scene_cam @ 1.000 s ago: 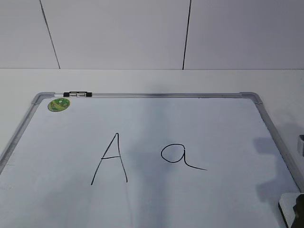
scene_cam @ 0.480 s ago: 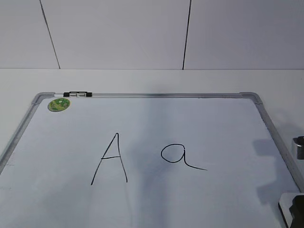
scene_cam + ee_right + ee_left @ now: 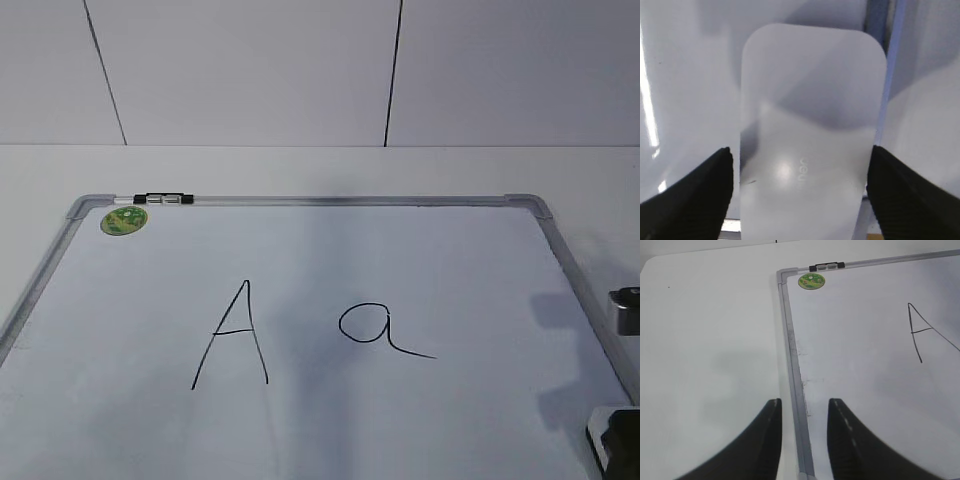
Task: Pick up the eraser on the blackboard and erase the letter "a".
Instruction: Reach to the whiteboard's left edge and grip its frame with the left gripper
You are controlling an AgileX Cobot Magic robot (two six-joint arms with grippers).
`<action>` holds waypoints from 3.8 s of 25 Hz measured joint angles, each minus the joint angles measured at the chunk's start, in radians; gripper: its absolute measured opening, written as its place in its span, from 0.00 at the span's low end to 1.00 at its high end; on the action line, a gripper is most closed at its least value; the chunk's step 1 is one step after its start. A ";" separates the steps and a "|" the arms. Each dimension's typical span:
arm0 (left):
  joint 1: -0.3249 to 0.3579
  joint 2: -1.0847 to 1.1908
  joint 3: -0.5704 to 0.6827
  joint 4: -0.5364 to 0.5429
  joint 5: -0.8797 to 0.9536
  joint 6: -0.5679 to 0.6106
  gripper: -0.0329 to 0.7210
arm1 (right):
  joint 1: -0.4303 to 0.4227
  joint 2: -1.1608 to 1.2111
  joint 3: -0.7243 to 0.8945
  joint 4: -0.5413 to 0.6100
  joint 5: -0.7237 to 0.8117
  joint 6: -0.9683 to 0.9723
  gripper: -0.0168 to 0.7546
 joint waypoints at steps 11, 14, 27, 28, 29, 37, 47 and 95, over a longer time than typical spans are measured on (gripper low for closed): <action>0.000 0.000 0.000 0.000 0.000 0.000 0.35 | 0.000 0.030 0.000 0.008 -0.006 0.002 0.85; 0.000 0.000 0.000 0.000 0.000 0.000 0.35 | 0.000 0.030 0.000 0.008 -0.006 0.002 0.85; 0.000 0.000 0.000 0.000 0.000 0.000 0.35 | 0.000 0.062 0.000 0.008 -0.026 0.005 0.84; 0.000 0.000 0.000 0.000 0.000 0.000 0.35 | 0.000 0.062 0.000 0.008 -0.028 0.005 0.84; 0.000 0.000 0.000 0.000 0.000 0.000 0.35 | 0.000 0.062 0.000 0.008 -0.028 0.005 0.84; 0.000 0.000 0.000 0.000 0.000 0.000 0.35 | 0.000 0.063 0.000 0.000 -0.029 0.010 0.79; 0.000 0.000 0.000 0.000 0.000 0.000 0.35 | 0.000 0.063 0.000 -0.002 -0.029 0.012 0.76; 0.000 0.000 0.000 -0.032 0.000 0.000 0.35 | 0.000 0.004 -0.380 0.145 0.315 -0.072 0.75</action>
